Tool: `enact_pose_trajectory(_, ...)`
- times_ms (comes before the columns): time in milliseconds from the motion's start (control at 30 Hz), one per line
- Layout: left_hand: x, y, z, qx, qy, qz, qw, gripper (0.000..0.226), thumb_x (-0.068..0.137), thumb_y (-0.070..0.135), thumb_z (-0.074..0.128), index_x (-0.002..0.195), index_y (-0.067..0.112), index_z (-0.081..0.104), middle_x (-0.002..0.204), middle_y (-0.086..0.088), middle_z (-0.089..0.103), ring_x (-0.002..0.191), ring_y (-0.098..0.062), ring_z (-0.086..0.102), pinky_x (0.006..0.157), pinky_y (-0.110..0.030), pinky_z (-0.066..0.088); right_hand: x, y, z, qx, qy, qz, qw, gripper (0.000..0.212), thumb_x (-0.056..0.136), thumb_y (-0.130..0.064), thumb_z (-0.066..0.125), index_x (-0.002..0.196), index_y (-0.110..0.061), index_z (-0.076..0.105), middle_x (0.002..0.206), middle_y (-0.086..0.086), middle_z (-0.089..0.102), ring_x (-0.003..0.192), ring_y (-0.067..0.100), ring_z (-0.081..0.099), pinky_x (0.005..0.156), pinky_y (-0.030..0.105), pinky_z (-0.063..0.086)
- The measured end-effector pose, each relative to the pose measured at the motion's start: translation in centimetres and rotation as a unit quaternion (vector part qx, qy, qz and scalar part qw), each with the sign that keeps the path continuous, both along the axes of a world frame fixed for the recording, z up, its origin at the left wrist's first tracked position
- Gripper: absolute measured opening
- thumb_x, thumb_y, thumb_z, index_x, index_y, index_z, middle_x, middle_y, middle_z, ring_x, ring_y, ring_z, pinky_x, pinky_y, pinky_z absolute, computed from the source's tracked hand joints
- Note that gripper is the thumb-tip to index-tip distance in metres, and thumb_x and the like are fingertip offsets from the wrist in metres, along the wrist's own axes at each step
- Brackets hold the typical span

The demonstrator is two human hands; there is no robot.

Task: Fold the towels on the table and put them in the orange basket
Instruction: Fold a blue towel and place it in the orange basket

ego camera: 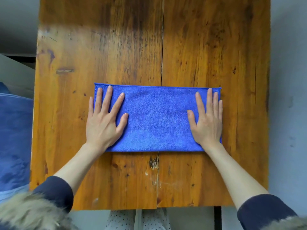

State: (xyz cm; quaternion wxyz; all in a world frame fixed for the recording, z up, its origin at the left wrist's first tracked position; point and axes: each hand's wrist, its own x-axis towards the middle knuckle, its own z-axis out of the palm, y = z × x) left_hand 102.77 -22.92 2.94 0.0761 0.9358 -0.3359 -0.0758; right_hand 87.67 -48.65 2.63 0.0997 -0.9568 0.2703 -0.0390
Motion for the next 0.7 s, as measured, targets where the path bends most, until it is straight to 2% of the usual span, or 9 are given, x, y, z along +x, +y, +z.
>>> enact_pose_trajectory(200, 0.1, -0.3, 0.7, 0.013, 0.038, 0.005, 0.999, 0.058, 0.093, 0.046, 0.026, 0.146, 0.023, 0.029, 0.156, -0.012, 0.017, 0.144, -0.035, 0.01, 0.116, -0.052, 0.008, 0.5, 0.6, 1.0, 0.005, 0.056, -0.015, 0.998, 0.058, 0.095, -0.042, 0.032, 0.147, -0.015, 0.028, 0.155, 0.017, 0.013, 0.145, 0.033, 0.008, 0.117, 0.046, 0.005)
enact_pose_trajectory(300, -0.3, 0.7, 2.0, -0.08, 0.073, 0.037, 0.993, 0.047, 0.095, 0.021, 0.038, 0.142, 0.014, 0.039, 0.152, -0.02, 0.023, 0.142, -0.042, 0.012, 0.114, -0.052, 0.012, 0.7, 3.4, 2.2, -0.01, 0.063, -0.03, 0.998, 0.06, 0.094, -0.042, 0.033, 0.146, -0.013, 0.031, 0.155, 0.018, 0.016, 0.144, 0.034, 0.011, 0.116, 0.05, 0.005)
enact_pose_trajectory(367, -0.8, 2.3, 2.9, -0.122, 0.048, 0.113, 0.985, 0.042, 0.091, 0.004, 0.047, 0.133, 0.004, 0.048, 0.139, -0.027, 0.038, 0.132, -0.045, 0.029, 0.109, -0.049, 0.025, 0.6, 6.5, 2.8, -0.013, 0.052, 0.013, 0.999, 0.06, 0.092, -0.044, 0.037, 0.143, -0.014, 0.035, 0.153, 0.017, 0.022, 0.143, 0.034, 0.017, 0.114, 0.054, 0.007)
enact_pose_trajectory(433, -1.1, 3.6, 3.4, -0.117, 0.052, 0.23, 0.965, 0.032, 0.09, 0.009, 0.052, 0.121, 0.004, 0.056, 0.121, -0.024, 0.05, 0.116, -0.042, 0.04, 0.098, -0.044, 0.03, 1.2, 9.6, 2.8, -0.016, 0.049, 0.073, 0.996, 0.06, 0.089, -0.046, 0.046, 0.142, -0.016, 0.04, 0.152, 0.014, 0.028, 0.142, 0.033, 0.02, 0.111, 0.06, 0.011)
enact_pose_trajectory(500, -0.9, 4.5, 3.2, -0.091, 0.102, 0.3, 0.944, 0.026, 0.091, 0.023, 0.054, 0.111, 0.006, 0.06, 0.114, -0.02, 0.055, 0.112, -0.038, 0.042, 0.095, -0.039, 0.027, 2.3, 11.9, 2.4, -0.015, 0.056, 0.104, 0.993, 0.062, 0.087, -0.047, 0.052, 0.141, -0.019, 0.041, 0.152, 0.012, 0.028, 0.142, 0.032, 0.02, 0.11, 0.063, 0.011)
enact_pose_trajectory(600, -0.3, 4.7, 2.7, -0.08, 0.151, 0.297, 0.939, 0.027, 0.09, 0.031, 0.056, 0.103, 0.009, 0.063, 0.11, -0.014, 0.06, 0.113, -0.034, 0.044, 0.094, -0.033, 0.025, 3.8, 13.4, 1.6, 0.001, 0.076, 0.088, 0.993, 0.062, 0.091, -0.048, 0.048, 0.145, -0.022, 0.034, 0.155, 0.009, 0.022, 0.144, 0.03, 0.015, 0.111, 0.063, 0.006)
enact_pose_trajectory(700, -0.1, 4.2, 2.9, -0.089, 0.157, 0.308, 0.934, 0.025, 0.088, 0.032, 0.059, 0.1, 0.011, 0.067, 0.109, -0.015, 0.058, 0.111, -0.035, 0.043, 0.093, -0.033, 0.028, 3.8, 14.0, 1.0, -0.005, 0.092, 0.06, 0.994, 0.06, 0.093, -0.05, 0.036, 0.146, -0.024, 0.029, 0.156, 0.007, 0.021, 0.144, 0.028, 0.014, 0.111, 0.062, 0.005)
